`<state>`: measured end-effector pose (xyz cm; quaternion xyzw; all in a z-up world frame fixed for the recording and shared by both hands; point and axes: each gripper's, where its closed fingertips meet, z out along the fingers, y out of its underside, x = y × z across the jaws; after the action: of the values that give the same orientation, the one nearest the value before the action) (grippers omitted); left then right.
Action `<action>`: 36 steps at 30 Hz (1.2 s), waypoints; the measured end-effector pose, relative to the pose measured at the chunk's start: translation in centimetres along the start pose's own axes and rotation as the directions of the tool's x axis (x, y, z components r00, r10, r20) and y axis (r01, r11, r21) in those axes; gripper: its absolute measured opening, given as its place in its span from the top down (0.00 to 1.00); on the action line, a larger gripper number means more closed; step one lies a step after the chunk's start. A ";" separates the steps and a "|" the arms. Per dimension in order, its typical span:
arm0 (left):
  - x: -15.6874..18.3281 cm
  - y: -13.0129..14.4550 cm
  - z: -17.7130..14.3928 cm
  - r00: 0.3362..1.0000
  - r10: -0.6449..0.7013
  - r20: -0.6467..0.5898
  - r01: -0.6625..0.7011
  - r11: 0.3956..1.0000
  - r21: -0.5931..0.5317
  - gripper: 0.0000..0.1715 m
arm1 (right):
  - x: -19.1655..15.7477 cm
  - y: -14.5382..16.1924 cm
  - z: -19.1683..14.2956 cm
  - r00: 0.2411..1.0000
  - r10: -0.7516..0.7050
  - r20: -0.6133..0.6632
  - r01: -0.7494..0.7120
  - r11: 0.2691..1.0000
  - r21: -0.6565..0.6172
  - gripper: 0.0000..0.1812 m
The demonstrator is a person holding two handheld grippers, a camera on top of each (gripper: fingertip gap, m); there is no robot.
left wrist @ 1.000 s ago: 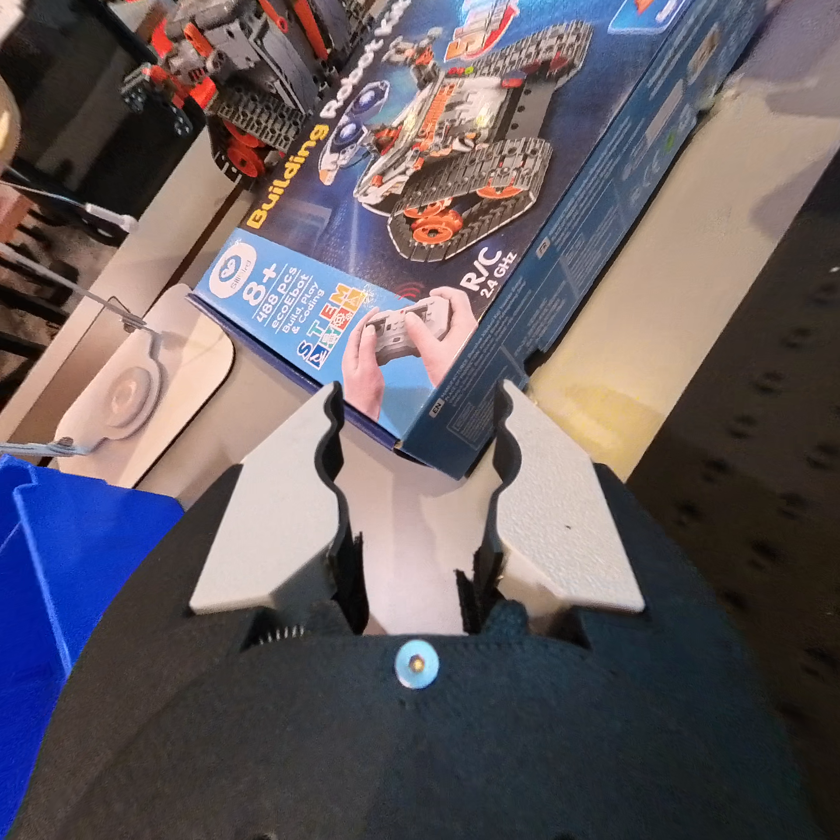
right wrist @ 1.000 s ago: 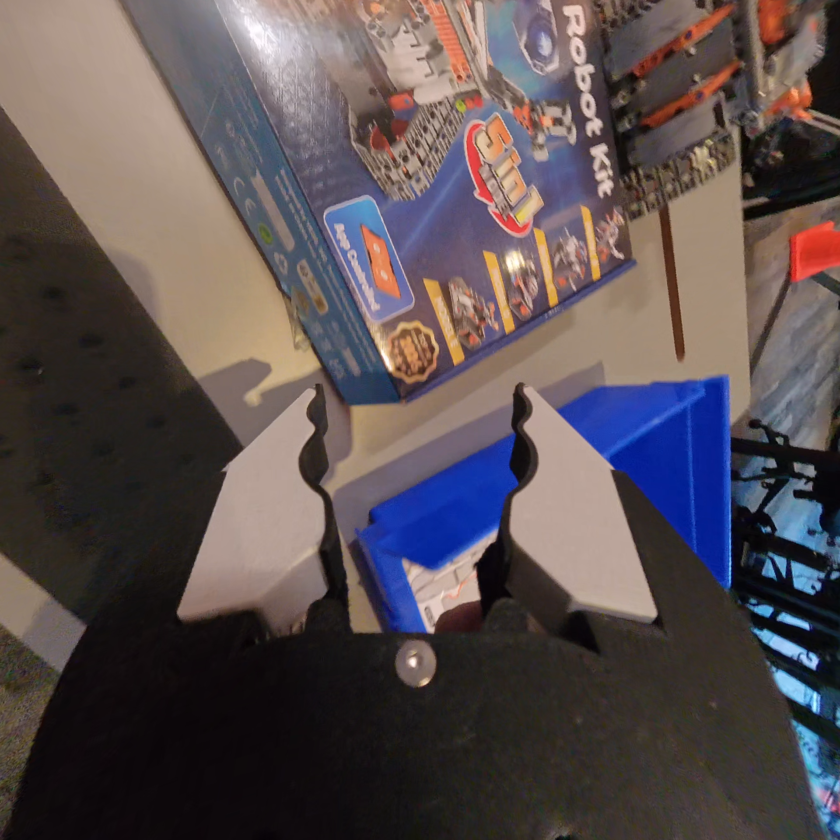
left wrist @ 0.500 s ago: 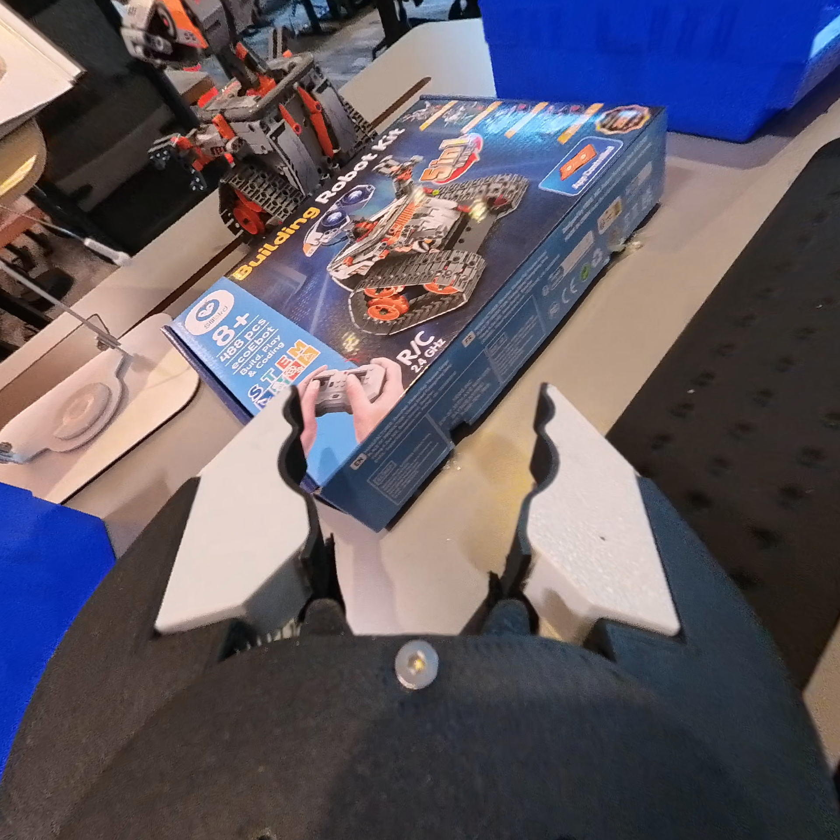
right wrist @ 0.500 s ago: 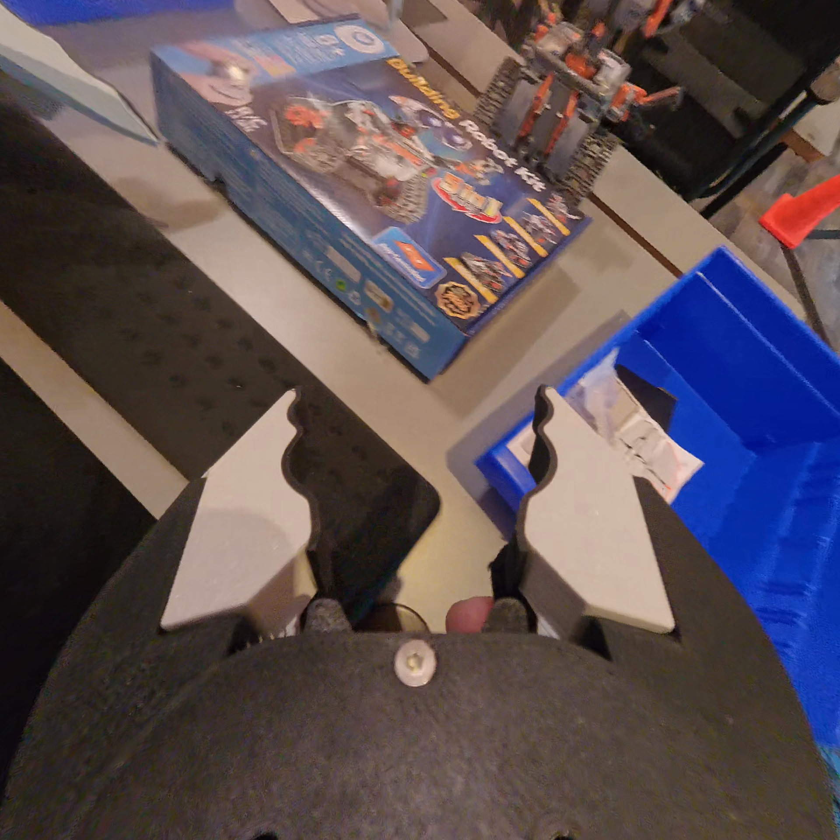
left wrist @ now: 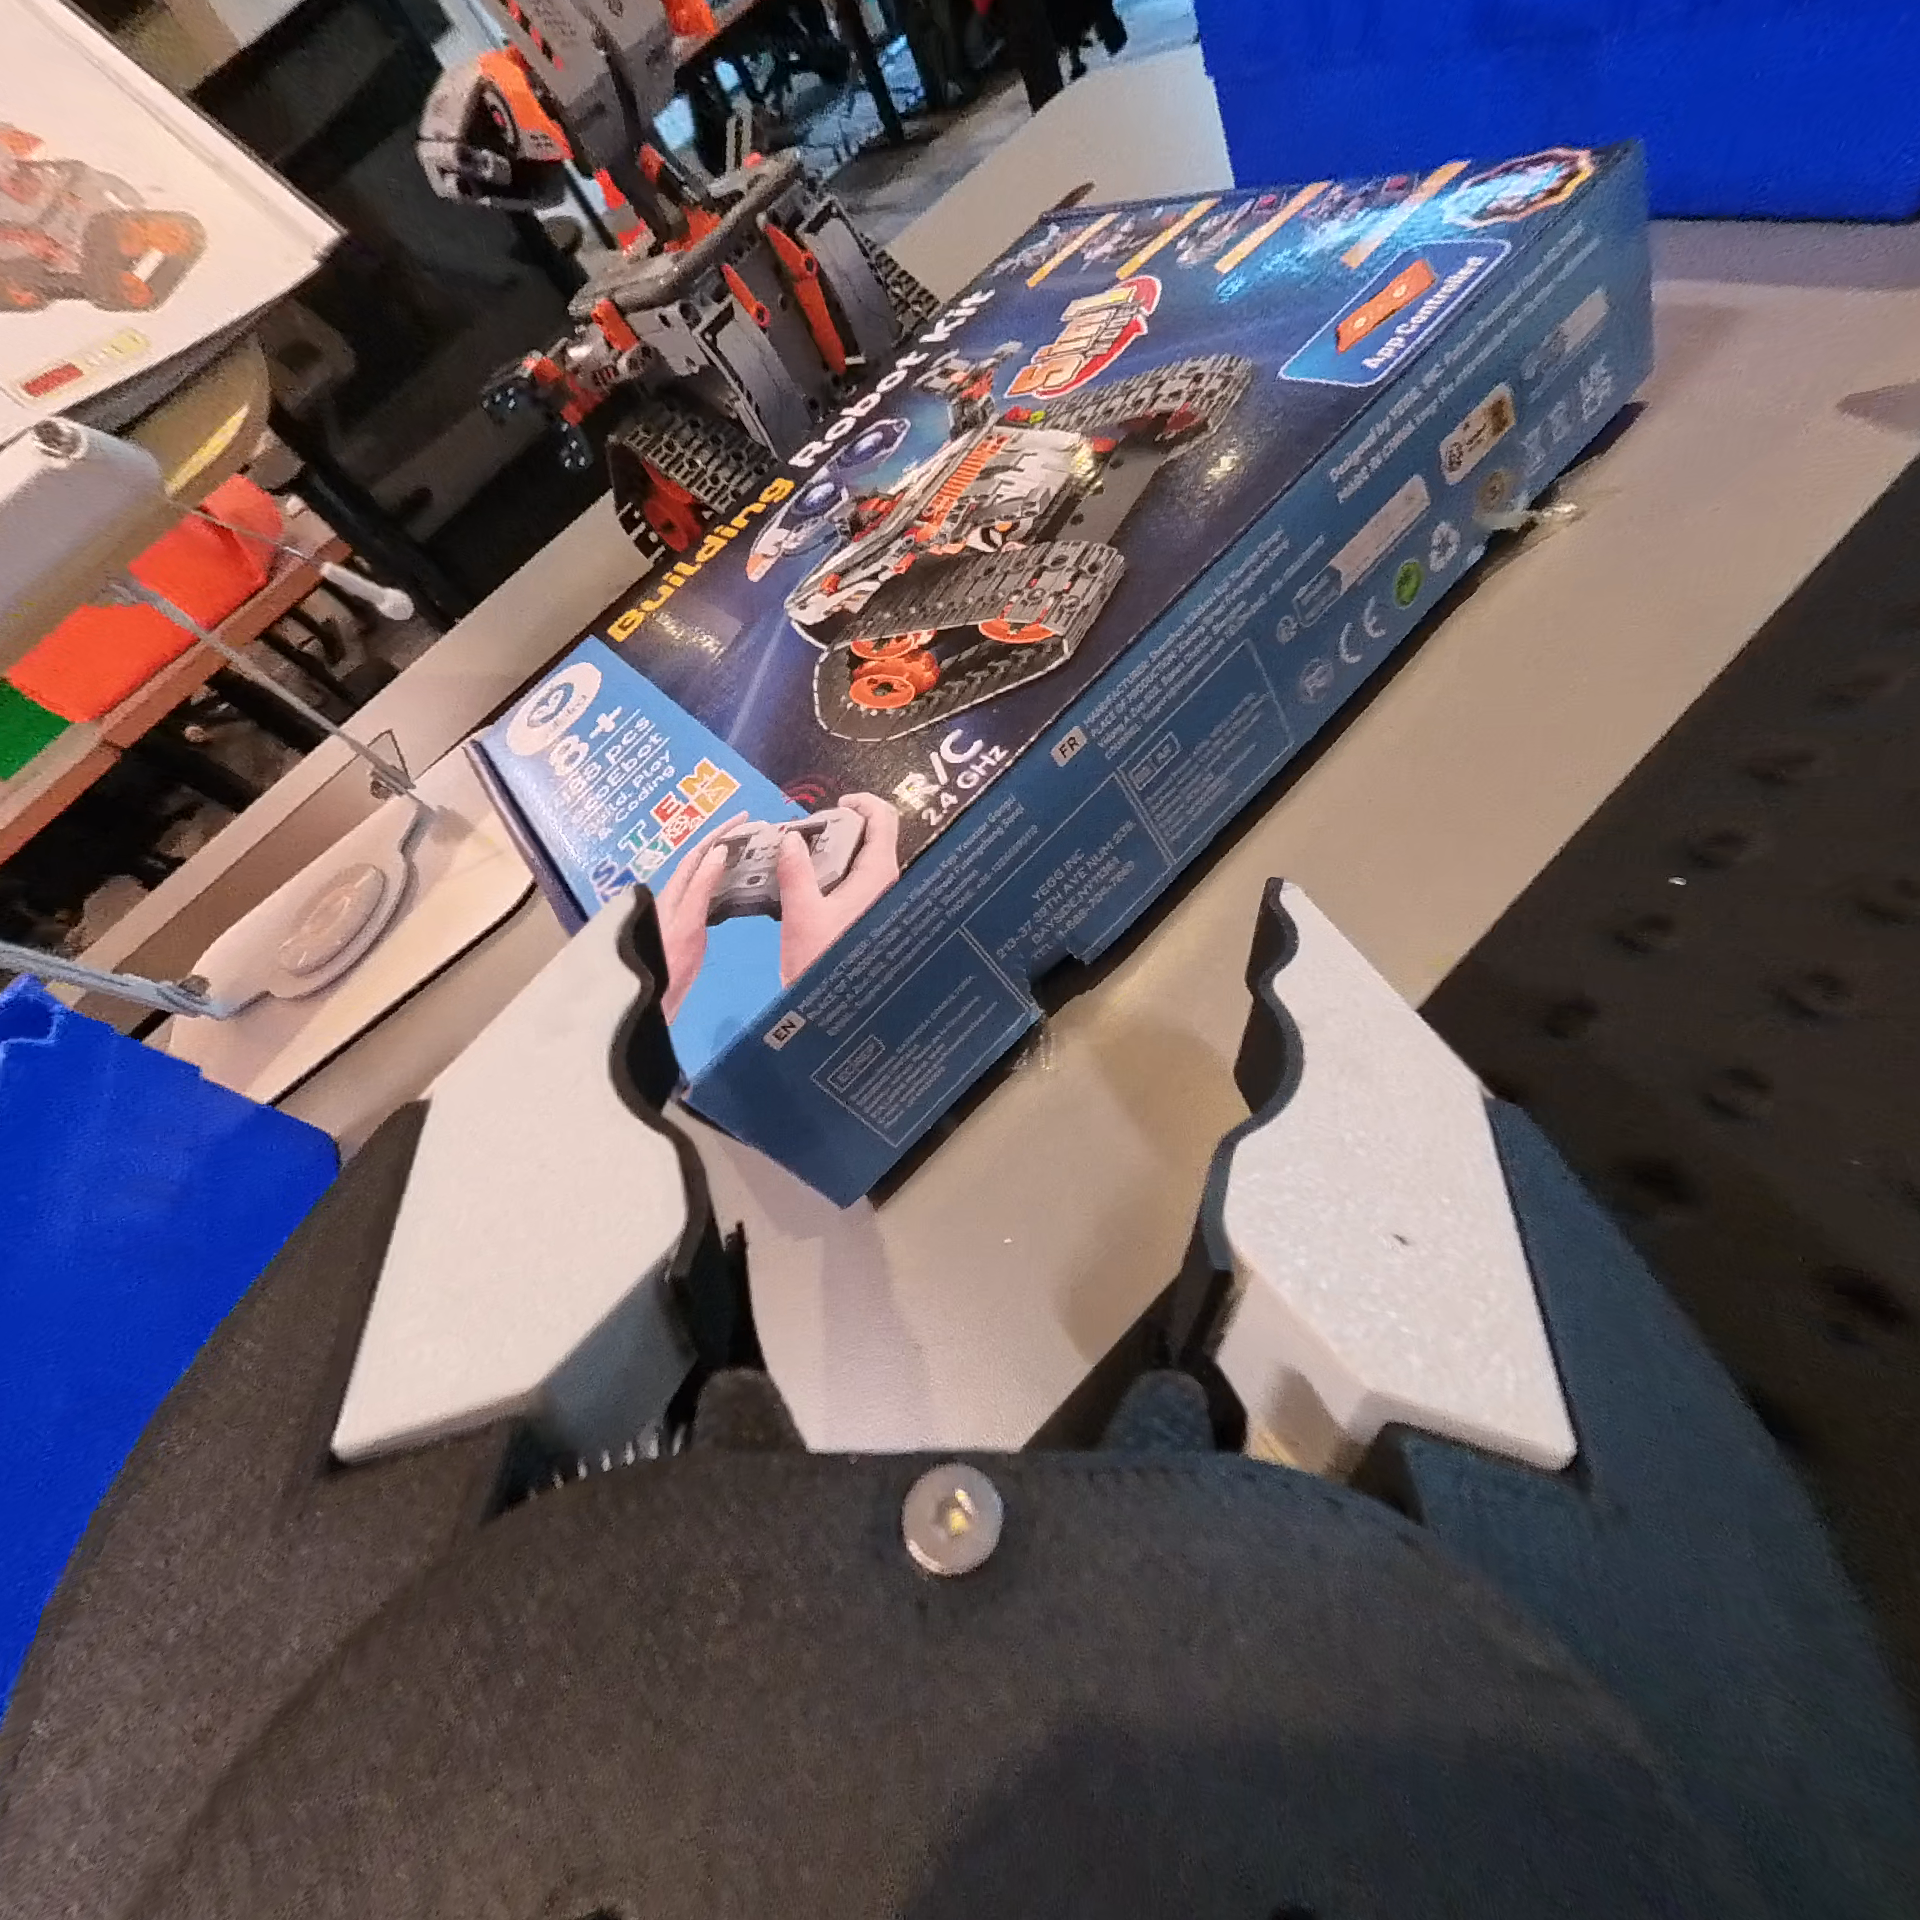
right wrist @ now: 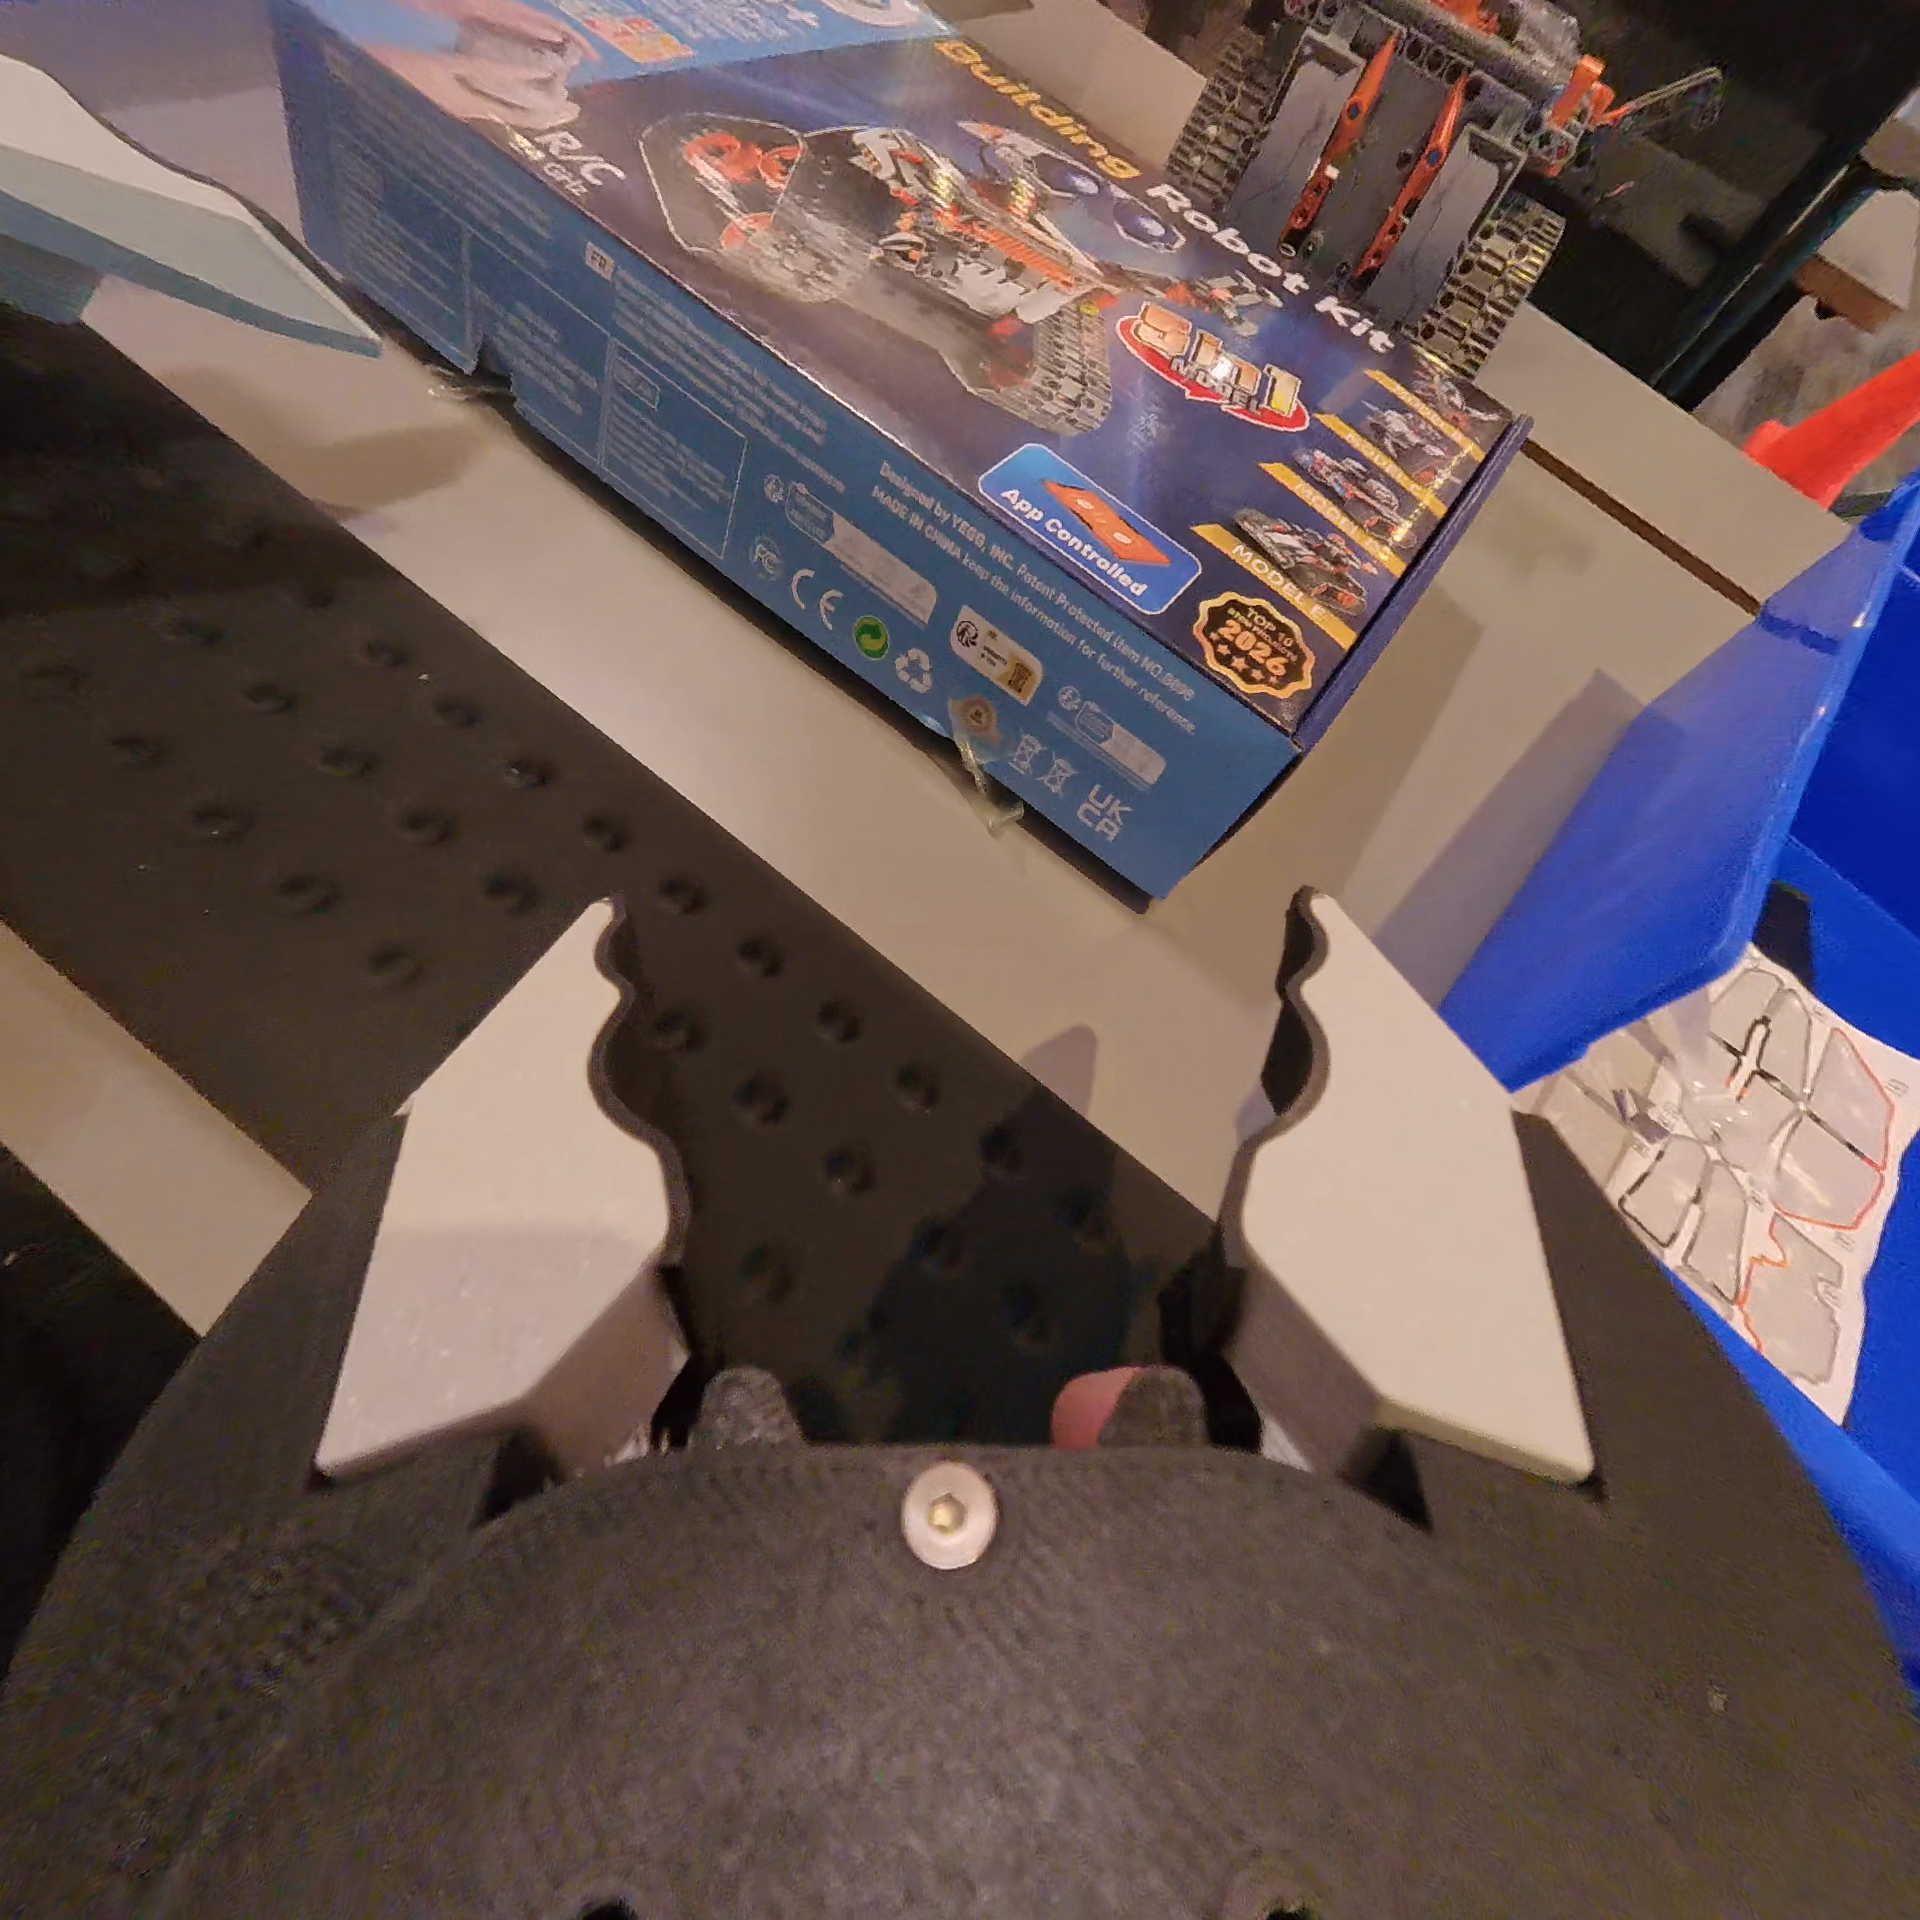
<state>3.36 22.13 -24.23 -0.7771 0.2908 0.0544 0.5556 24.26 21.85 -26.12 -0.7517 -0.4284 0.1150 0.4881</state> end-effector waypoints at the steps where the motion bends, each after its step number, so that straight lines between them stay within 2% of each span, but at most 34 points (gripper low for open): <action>1: -0.1 -0.1 0.0 1.000 0.001 0.006 -0.001 1.000 0.005 0.37 | 0.0 0.0 0.1 1.000 -0.002 -0.005 0.002 1.000 -0.002 0.34; 7: -0.4 0.2 0.2 1.000 -0.003 0.030 0.003 1.000 -0.011 0.38 | 0.5 0.2 0.7 0.999 0.037 -0.002 -0.037 0.999 -0.019 0.33; 12: -0.7 0.4 0.6 0.998 0.017 0.061 -0.015 0.999 -0.035 0.38 | 0.5 -0.1 1.3 1.000 0.016 -0.003 -0.016 0.999 -0.041 0.35; 14: -1.1 0.3 0.5 0.997 -0.002 0.079 0.004 1.000 -0.023 0.41 | 0.0 -0.8 1.6 1.000 -0.005 0.005 0.005 0.999 -0.036 0.31; 18: -2.0 0.5 0.7 0.993 -0.063 0.095 0.067 0.997 -0.032 0.36 | -2.6 -3.3 3.1 0.994 0.025 0.111 -0.024 1.000 -0.005 0.23; 21: -2.2 0.6 0.6 0.992 -0.079 0.101 0.082 0.996 -0.031 0.35 | -3.1 -3.2 4.6 0.997 -0.003 0.083 0.008 0.998 -0.064 0.21; 24: -2.3 0.6 0.7 0.991 -0.078 0.109 0.082 0.996 -0.033 0.39 | -2.8 -2.5 5.2 0.999 -0.041 0.028 0.044 0.992 -0.117 0.22; 28: -2.6 1.8 1.4 0.988 -0.095 0.123 0.109 0.988 -0.111 0.40 | -3.1 -2.3 5.5 0.998 0.013 0.066 -0.003 0.988 -0.152 0.14; 32: -2.7 2.0 1.5 0.986 -0.112 0.125 0.127 0.984 -0.124 0.39 | -3.7 -2.2 6.5 0.995 0.066 0.074 -0.049 0.975 -0.217 0.14; 36: -3.2 2.2 1.5 0.979 -0.146 0.140 0.165 0.978 -0.130 0.37 | -4.2 -2.5 6.9 0.996 0.071 0.058 -0.057 0.973 -0.224 0.16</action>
<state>-0.07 24.29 -25.35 -0.8294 0.1876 0.0816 0.5198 16.30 23.50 -28.49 -0.8108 -0.4298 0.1065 0.3828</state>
